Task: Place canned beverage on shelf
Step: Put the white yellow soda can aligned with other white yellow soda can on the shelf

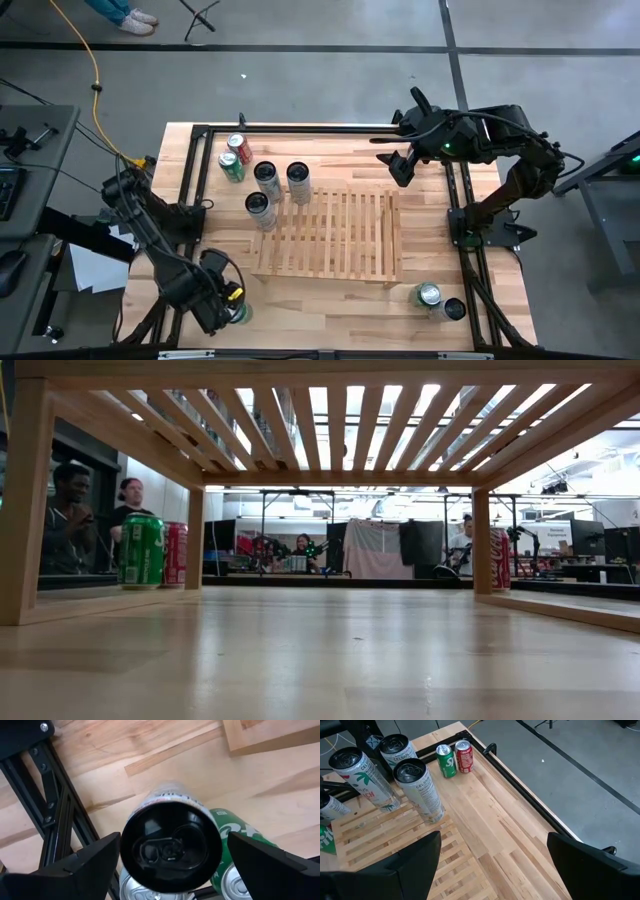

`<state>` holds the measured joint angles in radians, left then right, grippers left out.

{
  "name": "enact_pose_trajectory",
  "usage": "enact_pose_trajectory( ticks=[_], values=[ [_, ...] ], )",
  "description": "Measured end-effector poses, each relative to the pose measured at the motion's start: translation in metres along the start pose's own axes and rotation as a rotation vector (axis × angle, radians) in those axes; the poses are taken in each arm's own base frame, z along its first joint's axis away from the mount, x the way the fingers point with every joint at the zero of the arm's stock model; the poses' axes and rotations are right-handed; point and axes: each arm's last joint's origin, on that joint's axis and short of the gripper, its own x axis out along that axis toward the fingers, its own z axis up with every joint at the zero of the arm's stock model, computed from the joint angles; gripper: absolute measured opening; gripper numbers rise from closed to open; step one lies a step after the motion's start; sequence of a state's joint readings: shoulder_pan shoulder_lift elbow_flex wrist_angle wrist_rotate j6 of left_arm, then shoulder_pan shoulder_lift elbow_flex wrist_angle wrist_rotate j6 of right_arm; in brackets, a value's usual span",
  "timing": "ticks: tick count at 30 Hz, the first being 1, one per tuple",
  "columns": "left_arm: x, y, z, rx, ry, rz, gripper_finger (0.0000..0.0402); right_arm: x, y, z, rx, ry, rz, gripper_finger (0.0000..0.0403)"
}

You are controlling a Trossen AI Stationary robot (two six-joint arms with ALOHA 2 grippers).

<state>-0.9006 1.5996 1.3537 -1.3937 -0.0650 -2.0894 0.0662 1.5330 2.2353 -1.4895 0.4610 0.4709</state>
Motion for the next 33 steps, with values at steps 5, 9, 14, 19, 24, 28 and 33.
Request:
enact_pose_trajectory(
  ticks=[5,9,14,19,24,28,33],
  values=[
    [0.002,-0.003,0.002,-0.004,-0.004,0.007,0.0349,0.0,0.0,0.0,0.0,0.0,0.0,0.035],
    [0.002,-0.002,0.002,-0.004,0.003,0.014,0.0312,0.0,0.0,0.0,0.0,0.0,0.0,0.035],
    [0.001,-0.001,0.002,0.007,0.017,0.023,0.0239,0.0,0.0,0.0,0.0,0.0,0.0,0.035],
    [-0.005,0.005,0.005,0.051,0.024,0.021,0.0235,0.0,0.0,0.0,0.0,0.0,0.0,0.035],
    [-0.035,0.028,0.02,0.089,0.023,0.039,0.0235,0.0,0.0,0.0,0.0,0.0,0.0,0.035],
    [-0.06,0.05,0.035,0.131,0.072,-0.076,0.0235,0.0,0.0,0.0,0.0,0.0,0.0,0.035],
    [-0.082,0.074,0.048,0.198,0.168,-0.238,0.0235,0.0,0.0,0.0,0.003,0.0,0.001,0.035]
  ],
)
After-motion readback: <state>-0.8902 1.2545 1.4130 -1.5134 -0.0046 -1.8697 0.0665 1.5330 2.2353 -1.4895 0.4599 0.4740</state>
